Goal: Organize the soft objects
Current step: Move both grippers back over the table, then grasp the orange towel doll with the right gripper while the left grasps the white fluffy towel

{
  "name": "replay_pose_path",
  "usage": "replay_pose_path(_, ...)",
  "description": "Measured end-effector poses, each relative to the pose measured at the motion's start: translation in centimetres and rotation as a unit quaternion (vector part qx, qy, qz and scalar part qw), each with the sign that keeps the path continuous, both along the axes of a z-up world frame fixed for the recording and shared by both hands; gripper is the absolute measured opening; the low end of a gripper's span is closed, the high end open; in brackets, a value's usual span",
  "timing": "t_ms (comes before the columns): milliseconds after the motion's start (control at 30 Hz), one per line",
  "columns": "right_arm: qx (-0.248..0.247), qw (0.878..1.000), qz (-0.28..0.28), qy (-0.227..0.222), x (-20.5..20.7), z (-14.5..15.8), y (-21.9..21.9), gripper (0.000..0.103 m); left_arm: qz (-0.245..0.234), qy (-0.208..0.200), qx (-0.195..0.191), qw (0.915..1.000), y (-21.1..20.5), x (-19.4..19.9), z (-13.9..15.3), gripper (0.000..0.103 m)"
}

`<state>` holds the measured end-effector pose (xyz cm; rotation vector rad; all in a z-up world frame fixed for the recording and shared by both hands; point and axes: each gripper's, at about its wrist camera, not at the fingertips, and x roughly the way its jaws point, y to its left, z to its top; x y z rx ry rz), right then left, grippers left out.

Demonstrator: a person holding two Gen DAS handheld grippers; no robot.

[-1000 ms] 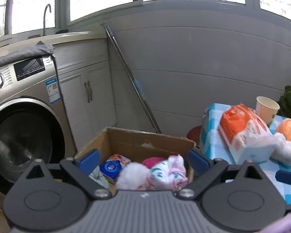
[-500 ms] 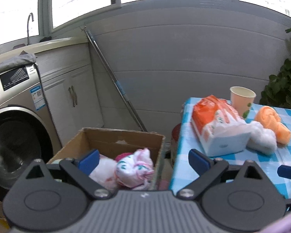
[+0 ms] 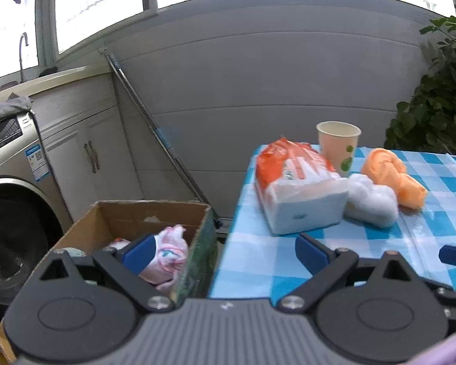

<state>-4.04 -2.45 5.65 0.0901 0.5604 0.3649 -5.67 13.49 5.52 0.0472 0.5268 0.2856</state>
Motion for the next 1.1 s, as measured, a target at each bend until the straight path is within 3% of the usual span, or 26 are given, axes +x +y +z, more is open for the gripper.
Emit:
replay_pose_path(367,0.008,0.999,-0.049,0.003,1.0,-0.7,-4.9,0.103,-0.047,-0.005,0.010,0.9988,-4.1,0.0,0.0,0.098)
replay_pose_path(600,0.026,0.997,-0.074,0.002,4.4,-0.4,-8.0,0.103,-0.094,-0.015,0.022,0.9952,-6.8,0.6,-0.1,0.098)
replay_pose_path(800,0.057,0.997,-0.057,0.001,8.8,0.3,-9.6,0.103,-0.136,-0.011,0.019,0.9905,-9.1,1.9,-0.9,0.098)
replay_pose_path(1100,0.069,0.998,0.002,0.006,15.0,0.4,-8.6,0.103,-0.161,0.001,-0.003,0.9869,-12.0,5.9,-2.8,0.098)
